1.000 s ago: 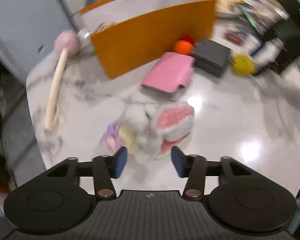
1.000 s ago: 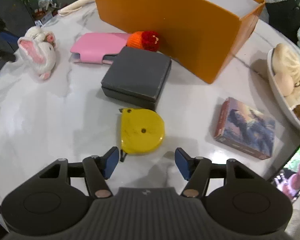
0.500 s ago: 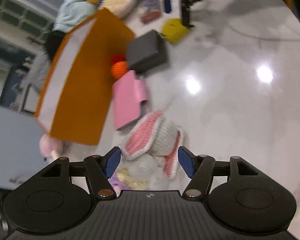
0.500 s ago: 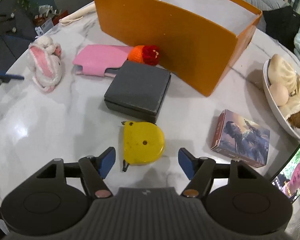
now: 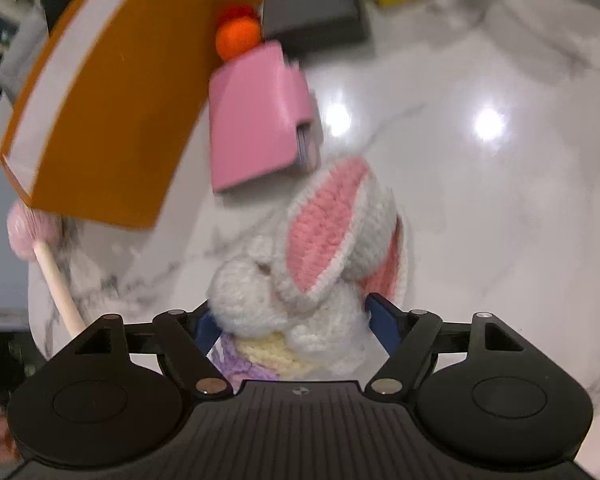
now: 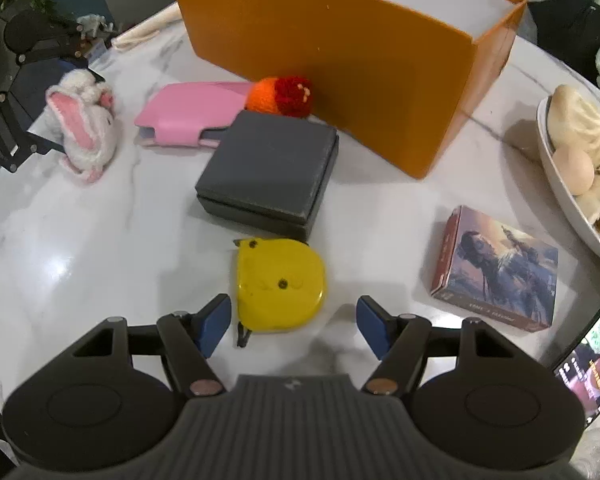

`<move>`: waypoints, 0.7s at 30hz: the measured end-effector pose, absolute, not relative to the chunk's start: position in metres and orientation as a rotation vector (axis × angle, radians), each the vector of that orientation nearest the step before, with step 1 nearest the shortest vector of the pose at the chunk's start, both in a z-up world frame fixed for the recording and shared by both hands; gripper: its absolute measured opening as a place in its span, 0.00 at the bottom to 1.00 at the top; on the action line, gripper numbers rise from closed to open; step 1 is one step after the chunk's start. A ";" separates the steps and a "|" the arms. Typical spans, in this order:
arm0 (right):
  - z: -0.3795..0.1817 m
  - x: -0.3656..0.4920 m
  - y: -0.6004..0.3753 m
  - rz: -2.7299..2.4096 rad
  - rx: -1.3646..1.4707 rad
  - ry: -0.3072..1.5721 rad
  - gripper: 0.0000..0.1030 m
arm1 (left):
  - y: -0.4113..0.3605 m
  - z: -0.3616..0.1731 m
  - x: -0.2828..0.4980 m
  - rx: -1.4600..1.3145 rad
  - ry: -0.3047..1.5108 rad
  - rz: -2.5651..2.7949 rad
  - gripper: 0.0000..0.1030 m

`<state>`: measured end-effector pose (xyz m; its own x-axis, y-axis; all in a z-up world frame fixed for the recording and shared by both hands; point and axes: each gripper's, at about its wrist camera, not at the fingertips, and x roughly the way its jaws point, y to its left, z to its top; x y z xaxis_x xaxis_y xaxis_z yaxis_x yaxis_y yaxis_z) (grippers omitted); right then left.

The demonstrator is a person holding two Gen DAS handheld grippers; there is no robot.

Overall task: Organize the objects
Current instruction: 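Grasp the knitted bunny with the left gripper while the right gripper grasps the yellow tape measure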

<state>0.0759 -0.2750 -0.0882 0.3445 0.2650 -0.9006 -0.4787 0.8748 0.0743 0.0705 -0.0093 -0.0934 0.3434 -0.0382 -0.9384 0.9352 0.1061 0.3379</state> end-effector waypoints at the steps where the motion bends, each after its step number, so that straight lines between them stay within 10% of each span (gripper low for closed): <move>1: -0.088 0.076 -0.275 0.491 -0.219 1.120 0.69 | -0.011 -0.095 0.071 1.226 0.977 -0.890 0.84; 13: -0.088 0.071 -0.261 0.512 -0.253 1.106 0.69 | -0.005 -0.090 0.042 1.064 1.121 -0.788 0.79; 21: -0.092 0.070 -0.254 0.501 -0.283 1.093 0.69 | 0.001 -0.093 0.013 1.089 0.898 -0.762 0.91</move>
